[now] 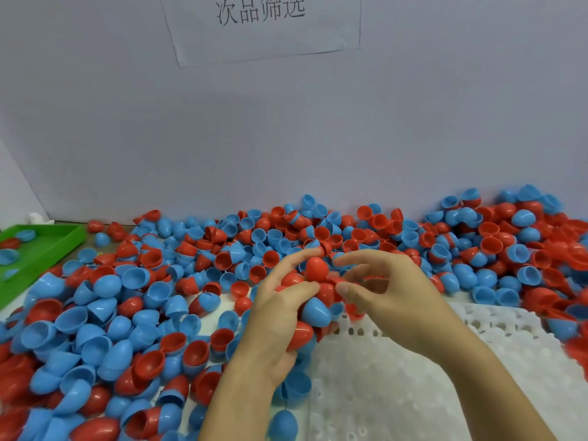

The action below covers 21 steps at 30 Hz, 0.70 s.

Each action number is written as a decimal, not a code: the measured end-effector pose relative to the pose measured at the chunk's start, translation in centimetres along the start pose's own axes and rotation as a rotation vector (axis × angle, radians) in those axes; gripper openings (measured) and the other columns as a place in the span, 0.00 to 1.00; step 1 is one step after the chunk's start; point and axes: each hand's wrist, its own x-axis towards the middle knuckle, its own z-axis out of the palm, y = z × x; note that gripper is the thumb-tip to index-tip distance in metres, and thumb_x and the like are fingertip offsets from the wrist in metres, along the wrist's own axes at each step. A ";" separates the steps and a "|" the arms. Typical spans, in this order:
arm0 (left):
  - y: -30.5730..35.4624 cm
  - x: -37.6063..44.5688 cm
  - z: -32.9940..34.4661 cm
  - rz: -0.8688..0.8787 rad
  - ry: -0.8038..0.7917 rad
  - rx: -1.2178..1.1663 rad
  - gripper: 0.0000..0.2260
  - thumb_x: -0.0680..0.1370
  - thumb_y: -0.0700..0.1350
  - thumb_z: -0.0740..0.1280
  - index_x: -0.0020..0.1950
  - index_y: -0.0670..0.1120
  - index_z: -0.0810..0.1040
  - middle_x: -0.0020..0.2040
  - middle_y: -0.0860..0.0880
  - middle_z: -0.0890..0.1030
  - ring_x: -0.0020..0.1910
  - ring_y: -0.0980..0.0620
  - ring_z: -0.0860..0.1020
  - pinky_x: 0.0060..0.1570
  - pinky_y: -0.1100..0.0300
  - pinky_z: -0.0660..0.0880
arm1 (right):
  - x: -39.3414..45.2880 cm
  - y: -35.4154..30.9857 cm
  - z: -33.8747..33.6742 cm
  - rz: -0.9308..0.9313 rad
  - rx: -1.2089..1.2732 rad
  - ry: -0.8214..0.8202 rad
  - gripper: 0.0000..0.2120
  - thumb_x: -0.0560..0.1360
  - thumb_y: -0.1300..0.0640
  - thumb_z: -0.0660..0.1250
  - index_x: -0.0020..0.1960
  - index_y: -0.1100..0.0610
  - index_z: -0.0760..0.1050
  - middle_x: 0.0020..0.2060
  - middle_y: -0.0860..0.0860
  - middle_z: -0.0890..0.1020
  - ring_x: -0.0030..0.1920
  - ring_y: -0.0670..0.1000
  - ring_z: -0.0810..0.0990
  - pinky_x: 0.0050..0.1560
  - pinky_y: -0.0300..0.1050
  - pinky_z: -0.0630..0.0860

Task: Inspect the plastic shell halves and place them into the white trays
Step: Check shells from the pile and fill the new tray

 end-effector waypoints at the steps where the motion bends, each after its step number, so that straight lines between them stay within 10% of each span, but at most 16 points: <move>1: 0.0 0.0 0.0 -0.006 0.004 -0.013 0.18 0.79 0.36 0.65 0.56 0.59 0.84 0.57 0.43 0.84 0.52 0.41 0.84 0.38 0.52 0.80 | 0.0 0.1 -0.1 0.004 0.017 0.004 0.12 0.75 0.55 0.73 0.56 0.41 0.80 0.43 0.42 0.84 0.43 0.38 0.82 0.37 0.34 0.81; 13: -0.1 0.2 0.1 -0.053 -0.033 -0.123 0.16 0.68 0.42 0.73 0.55 0.53 0.84 0.49 0.42 0.85 0.43 0.45 0.85 0.35 0.50 0.80 | 0.3 0.0 -0.2 0.042 0.151 0.159 0.12 0.79 0.63 0.65 0.47 0.47 0.81 0.36 0.47 0.86 0.35 0.43 0.85 0.33 0.37 0.81; 21: 0.0 0.1 0.3 -0.064 -0.006 -0.019 0.11 0.75 0.39 0.72 0.52 0.54 0.84 0.46 0.43 0.86 0.41 0.44 0.85 0.36 0.49 0.81 | -0.7 0.2 -3.4 0.240 -0.428 -0.056 0.13 0.76 0.62 0.65 0.41 0.47 0.83 0.39 0.45 0.83 0.33 0.45 0.82 0.32 0.35 0.77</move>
